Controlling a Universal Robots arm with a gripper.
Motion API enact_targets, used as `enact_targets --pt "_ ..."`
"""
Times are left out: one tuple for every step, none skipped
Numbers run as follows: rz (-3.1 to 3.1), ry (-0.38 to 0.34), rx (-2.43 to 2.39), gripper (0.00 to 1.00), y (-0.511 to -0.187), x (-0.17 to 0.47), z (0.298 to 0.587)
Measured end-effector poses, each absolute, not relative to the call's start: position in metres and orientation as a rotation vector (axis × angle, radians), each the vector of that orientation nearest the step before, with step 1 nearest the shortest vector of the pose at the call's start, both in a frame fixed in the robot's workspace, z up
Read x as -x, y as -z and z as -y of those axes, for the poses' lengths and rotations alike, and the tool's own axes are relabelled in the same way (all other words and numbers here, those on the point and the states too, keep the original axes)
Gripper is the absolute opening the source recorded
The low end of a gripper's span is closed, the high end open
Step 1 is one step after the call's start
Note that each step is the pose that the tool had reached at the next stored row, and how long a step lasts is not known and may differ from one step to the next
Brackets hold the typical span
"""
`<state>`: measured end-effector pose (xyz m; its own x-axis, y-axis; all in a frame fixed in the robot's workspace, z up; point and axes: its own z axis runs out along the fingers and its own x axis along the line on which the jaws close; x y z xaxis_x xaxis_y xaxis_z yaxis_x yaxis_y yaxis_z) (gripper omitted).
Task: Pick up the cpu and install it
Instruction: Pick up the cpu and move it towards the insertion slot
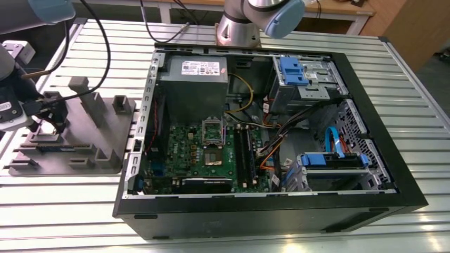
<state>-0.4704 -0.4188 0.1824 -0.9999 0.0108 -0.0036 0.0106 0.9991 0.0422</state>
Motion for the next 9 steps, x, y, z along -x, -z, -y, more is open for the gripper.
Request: enact_targets --pt "-3.137 -0.066 -0.017 0.62 -0.1822 0.4706 0.4188" --pt "-3.137 -0.066 -0.017 0.62 -0.1819 0.4708 0.4188" --pt "-3.137 -0.066 -0.017 0.62 -0.1816 0.4709 0.4188" --pt "-3.137 -0.066 -0.017 0.62 -0.1813 0.4710 0.4188" --pt "-3.137 -0.066 -0.017 0.62 -0.1812 0.4710 0.4188" --pt "-3.137 -0.066 -0.017 0.62 -0.1809 0.4710 0.4188" --pt "-3.137 -0.066 -0.017 0.62 -0.1809 0.4710 0.4188" --pt "-3.137 -0.066 -0.017 0.62 -0.1808 0.4710 0.4188" --pt "-3.137 -0.066 -0.017 0.62 -0.1808 0.4710 0.4188"
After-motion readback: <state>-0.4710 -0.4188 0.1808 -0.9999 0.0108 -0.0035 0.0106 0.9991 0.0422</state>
